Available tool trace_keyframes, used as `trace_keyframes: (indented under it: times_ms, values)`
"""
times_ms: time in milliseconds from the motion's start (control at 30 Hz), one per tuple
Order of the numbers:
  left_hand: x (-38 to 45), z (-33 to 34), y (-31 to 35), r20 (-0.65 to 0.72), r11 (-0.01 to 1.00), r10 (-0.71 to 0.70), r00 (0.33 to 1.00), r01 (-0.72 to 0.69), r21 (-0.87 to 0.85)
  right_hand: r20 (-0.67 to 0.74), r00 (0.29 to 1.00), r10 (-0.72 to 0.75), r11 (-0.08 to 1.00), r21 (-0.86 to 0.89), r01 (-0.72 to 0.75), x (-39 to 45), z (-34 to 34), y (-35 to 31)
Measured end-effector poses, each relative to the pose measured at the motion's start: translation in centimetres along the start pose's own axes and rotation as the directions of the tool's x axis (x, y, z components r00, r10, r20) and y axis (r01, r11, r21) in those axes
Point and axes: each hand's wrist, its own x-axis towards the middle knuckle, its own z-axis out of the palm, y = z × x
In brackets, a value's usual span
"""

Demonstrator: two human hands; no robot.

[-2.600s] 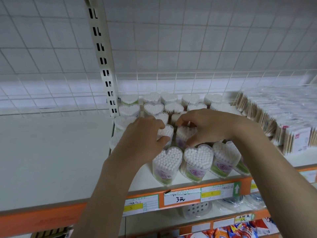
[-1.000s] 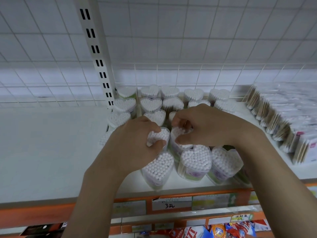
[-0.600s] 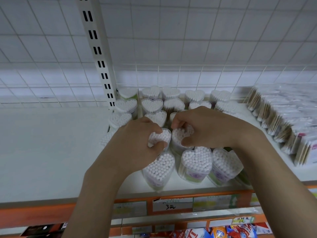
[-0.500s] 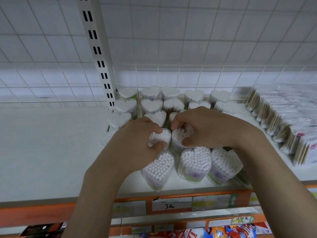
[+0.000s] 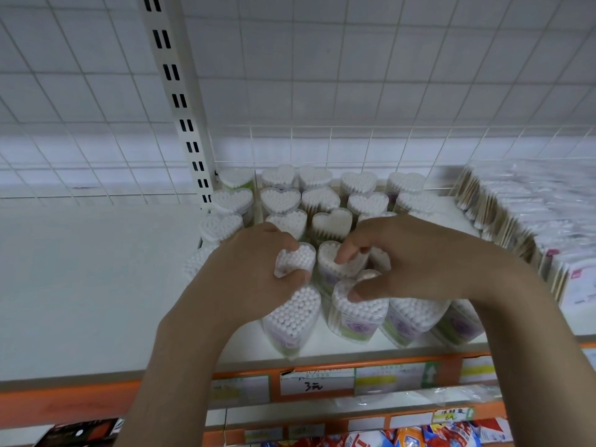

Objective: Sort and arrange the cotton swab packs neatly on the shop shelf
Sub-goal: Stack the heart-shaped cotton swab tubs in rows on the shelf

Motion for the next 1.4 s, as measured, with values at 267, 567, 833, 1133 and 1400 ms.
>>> trace_keyframes:
  times_ms: [267,567,833,1133,1400]
  values:
    - [-0.1,0.3,-0.1,-0.022,0.999,0.032,0.999,-0.031,0.015,-0.068,0.998,-0.003,1.0,-0.002,0.003,-1.4,1.6,-0.1]
    - [0.0,0.2,-0.1,-0.021,0.999,0.041,0.999,-0.041,0.01,-0.085,0.996,0.023,0.999,0.032,-0.021,-1.6,1.8,-0.6]
    - [0.1,0.0,0.1,-0.005,0.999,0.043,0.999,-0.043,0.003,-0.085,0.996,0.025,0.999,0.028,-0.023,-1.6,1.8,-0.6]
    - [1.4,-1.4,0.0,-0.056,0.999,0.031,0.998,-0.031,0.011,-0.2,0.98,-0.002,1.0,-0.009,0.0,0.4,-0.3,0.0]
    - [5.1,-3.2,-0.5,-0.008,0.993,0.028,1.0,-0.027,0.111,-0.16,0.987,0.03,0.992,-0.119,-0.05,4.8,-2.3,1.4]
